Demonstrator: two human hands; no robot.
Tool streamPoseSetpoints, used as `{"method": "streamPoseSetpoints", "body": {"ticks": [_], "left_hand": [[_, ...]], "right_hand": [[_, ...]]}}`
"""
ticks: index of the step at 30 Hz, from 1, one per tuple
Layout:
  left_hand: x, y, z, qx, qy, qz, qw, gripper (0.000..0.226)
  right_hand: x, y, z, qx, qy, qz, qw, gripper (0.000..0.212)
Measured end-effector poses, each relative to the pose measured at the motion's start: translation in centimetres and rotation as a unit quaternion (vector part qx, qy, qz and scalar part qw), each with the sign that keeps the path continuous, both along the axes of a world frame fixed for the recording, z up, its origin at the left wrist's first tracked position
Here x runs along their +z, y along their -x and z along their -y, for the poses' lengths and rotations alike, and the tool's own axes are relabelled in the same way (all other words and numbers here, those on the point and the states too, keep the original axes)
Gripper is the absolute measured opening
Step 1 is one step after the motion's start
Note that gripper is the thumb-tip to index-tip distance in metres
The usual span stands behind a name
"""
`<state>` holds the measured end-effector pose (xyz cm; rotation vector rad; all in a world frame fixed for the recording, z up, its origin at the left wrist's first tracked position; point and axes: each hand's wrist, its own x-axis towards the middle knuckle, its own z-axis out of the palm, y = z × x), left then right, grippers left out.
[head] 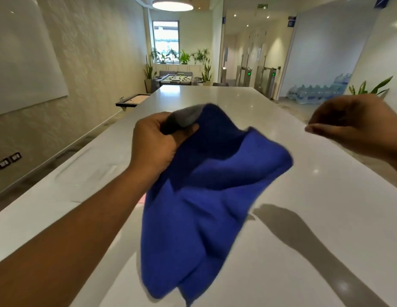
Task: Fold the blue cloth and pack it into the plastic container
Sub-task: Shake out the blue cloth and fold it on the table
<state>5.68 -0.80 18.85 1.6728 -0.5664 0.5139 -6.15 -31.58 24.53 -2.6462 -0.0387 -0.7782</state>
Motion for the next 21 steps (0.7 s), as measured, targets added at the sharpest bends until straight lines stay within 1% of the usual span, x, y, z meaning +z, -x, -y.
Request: {"method": "streamPoseSetpoints", "body": {"ticks": [1, 3, 4, 7, 8, 10, 12, 14, 17, 19, 21], "left_hand": [[0.1, -0.3, -0.3, 0.016, -0.013, 0.009, 1.0, 0.02], [0.4, -0.4, -0.4, 0.02, 0.004, 0.012, 1.0, 0.024], [0.7, -0.2, -0.1, 0.004, 0.023, 0.008, 1.0, 0.024], [1.3, 0.7, 1.2, -0.044, 0.032, -0.001, 0.999, 0.029], [1.4, 0.8, 1.6, -0.055, 0.039, -0.01, 0.998, 0.03], [1.8, 1.2, 2.1, -0.086, 0.073, -0.061, 0.992, 0.031], [2.3, 1.5, 2.2, -0.104, 0.071, -0.092, 0.988, 0.036], [2.6, 1.6, 2.0, -0.089, 0.066, -0.094, 0.989, 0.036], [3.0, 1.0, 1.3, -0.057, 0.053, -0.057, 0.995, 0.03], [3.1, 0.5, 0.6, -0.047, 0.057, -0.034, 0.997, 0.026], [3.4, 0.4, 0.3, -0.017, 0.04, 0.009, 0.999, 0.023]], "right_hand": [[-0.1, 0.0, 0.2, -0.004, -0.005, 0.004, 1.0, 0.011], [-0.6, -0.1, -0.2, 0.013, -0.037, -0.027, 0.999, 0.011], [-1.1, -0.3, -0.8, 0.024, -0.052, -0.063, 0.996, 0.022], [-4.3, -1.3, -3.3, 0.065, -0.078, -0.161, 0.982, 0.071], [-5.8, -1.7, -4.3, 0.072, -0.079, -0.181, 0.978, 0.085], [-8.8, -2.3, -6.4, 0.082, -0.074, -0.209, 0.972, 0.112], [-11.2, -2.7, -8.3, 0.098, -0.077, -0.224, 0.967, 0.129], [-12.4, -2.8, -9.8, 0.111, -0.089, -0.228, 0.963, 0.13], [-12.4, -1.8, -11.5, 0.12, -0.127, -0.212, 0.962, 0.122], [-11.8, -0.3, -12.8, 0.135, -0.12, -0.2, 0.963, 0.13], [-11.2, 1.6, -14.6, 0.141, -0.103, -0.186, 0.967, 0.137]]}}
